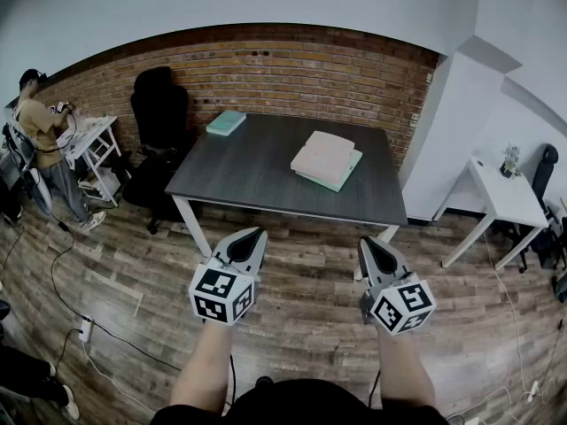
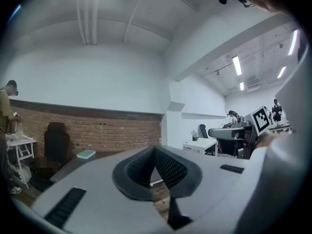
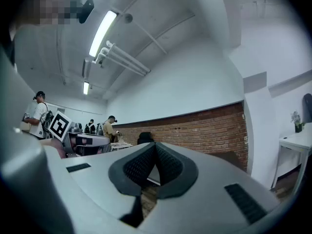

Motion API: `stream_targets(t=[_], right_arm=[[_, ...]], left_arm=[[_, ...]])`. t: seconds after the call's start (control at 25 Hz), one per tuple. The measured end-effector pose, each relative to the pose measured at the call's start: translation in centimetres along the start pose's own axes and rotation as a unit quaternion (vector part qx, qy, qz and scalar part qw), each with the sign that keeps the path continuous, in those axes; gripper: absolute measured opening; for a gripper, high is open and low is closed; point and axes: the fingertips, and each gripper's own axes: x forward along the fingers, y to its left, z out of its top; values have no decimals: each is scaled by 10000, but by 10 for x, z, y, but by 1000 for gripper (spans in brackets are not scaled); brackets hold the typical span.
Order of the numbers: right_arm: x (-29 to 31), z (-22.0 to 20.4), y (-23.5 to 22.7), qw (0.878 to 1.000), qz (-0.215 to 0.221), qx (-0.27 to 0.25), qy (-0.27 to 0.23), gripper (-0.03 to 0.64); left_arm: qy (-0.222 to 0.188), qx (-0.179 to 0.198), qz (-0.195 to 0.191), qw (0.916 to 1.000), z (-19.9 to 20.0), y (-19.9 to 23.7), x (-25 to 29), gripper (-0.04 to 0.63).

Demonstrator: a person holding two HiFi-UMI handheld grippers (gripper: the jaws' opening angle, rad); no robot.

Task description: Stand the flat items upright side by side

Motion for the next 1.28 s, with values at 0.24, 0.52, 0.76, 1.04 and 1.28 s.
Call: stream_targets(t=[0.24,0.52,0.76,1.04,1.28], right_arm=[[-2,-1,0,10000,-32,-34,5,15],[-3,1,-4,9999,-111,-76,4,15],[-5,2,-7,9994,-304,-134,-11,23],[-4,-4,-9,9995,-255,12,173,162],[-7,-13,-8,9988,-385,118,288,326]], left_arm=[[105,30,-45,9999,-8,-4,0,17],[109,-33,71,9999,-7,1,-2,17],[47,-8,38,10000,-6,2,-6,23],[137,-184,66,9997,-10,6,-7,246],[253,-169,62,9995,-21,8,-11,346]])
